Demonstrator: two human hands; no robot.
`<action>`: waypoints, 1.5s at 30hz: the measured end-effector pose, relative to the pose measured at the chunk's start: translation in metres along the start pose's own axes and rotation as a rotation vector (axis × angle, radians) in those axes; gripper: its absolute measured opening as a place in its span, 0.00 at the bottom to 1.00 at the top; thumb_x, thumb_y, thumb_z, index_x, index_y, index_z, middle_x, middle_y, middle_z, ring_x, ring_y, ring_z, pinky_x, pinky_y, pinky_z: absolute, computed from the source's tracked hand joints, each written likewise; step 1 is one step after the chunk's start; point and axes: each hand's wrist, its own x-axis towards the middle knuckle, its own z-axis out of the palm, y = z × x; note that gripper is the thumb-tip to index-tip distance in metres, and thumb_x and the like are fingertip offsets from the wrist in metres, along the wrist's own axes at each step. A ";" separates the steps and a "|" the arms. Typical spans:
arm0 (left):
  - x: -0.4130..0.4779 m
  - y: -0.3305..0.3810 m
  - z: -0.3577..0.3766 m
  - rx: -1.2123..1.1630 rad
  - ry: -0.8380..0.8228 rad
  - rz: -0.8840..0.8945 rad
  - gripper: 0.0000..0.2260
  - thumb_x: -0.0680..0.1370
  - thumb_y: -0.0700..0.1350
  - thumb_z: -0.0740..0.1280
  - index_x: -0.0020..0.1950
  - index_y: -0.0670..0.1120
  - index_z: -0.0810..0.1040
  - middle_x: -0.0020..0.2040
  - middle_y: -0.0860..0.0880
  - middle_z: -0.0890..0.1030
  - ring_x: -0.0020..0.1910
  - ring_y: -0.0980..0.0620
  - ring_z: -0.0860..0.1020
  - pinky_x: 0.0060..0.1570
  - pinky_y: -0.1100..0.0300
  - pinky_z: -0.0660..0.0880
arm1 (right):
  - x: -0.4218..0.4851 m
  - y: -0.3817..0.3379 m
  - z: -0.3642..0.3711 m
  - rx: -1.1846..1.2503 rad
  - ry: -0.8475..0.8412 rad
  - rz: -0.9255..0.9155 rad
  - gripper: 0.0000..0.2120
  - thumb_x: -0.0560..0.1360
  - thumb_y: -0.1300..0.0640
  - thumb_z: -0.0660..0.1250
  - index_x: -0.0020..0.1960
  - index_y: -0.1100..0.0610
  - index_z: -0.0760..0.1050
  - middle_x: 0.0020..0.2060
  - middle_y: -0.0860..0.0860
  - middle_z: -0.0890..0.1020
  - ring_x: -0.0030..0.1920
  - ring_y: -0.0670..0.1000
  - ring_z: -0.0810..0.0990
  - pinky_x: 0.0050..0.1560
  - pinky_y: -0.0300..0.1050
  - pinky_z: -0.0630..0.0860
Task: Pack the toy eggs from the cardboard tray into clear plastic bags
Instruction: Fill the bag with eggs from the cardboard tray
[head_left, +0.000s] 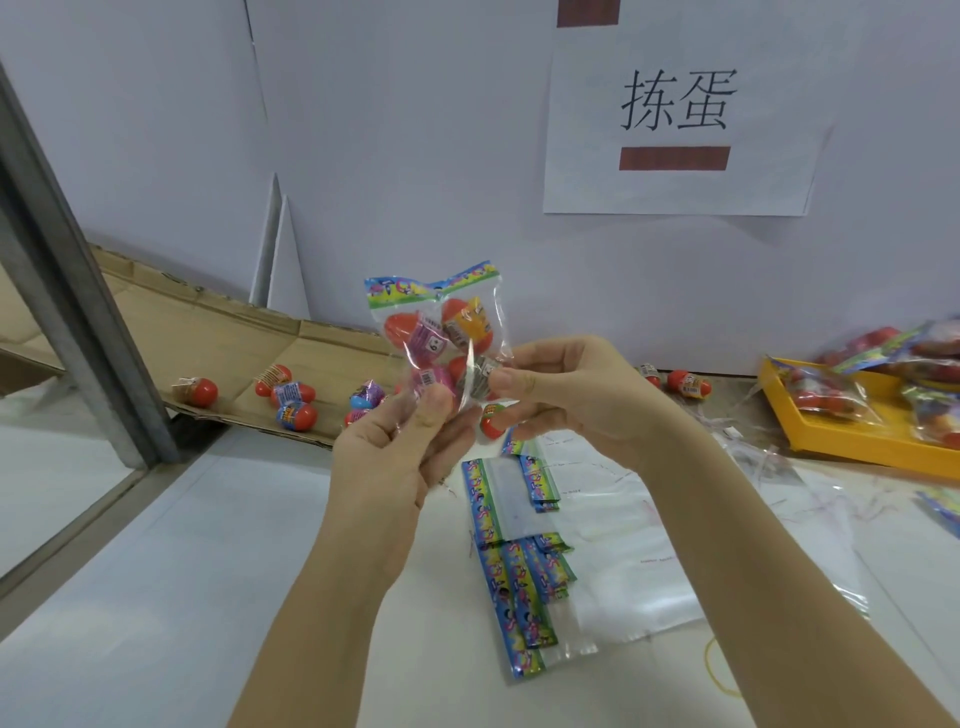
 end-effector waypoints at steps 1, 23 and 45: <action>0.000 -0.001 0.000 0.051 0.021 0.018 0.13 0.65 0.48 0.73 0.47 0.46 0.86 0.47 0.44 0.86 0.46 0.49 0.85 0.46 0.59 0.82 | -0.001 0.000 0.000 -0.007 -0.006 0.013 0.17 0.63 0.54 0.76 0.49 0.59 0.82 0.44 0.57 0.86 0.39 0.55 0.85 0.33 0.41 0.79; -0.004 0.001 0.002 0.039 0.089 0.121 0.10 0.70 0.51 0.69 0.46 0.49 0.87 0.45 0.49 0.86 0.42 0.54 0.84 0.42 0.60 0.82 | -0.007 -0.014 0.013 -0.227 0.062 -0.017 0.17 0.61 0.40 0.72 0.45 0.49 0.81 0.40 0.49 0.84 0.36 0.49 0.77 0.34 0.43 0.75; 0.002 0.000 -0.001 0.014 0.098 0.087 0.08 0.64 0.53 0.72 0.38 0.50 0.86 0.37 0.51 0.86 0.33 0.56 0.83 0.31 0.63 0.79 | 0.006 0.000 0.020 0.071 0.375 -0.209 0.09 0.74 0.56 0.71 0.35 0.53 0.82 0.28 0.48 0.81 0.26 0.44 0.77 0.26 0.36 0.72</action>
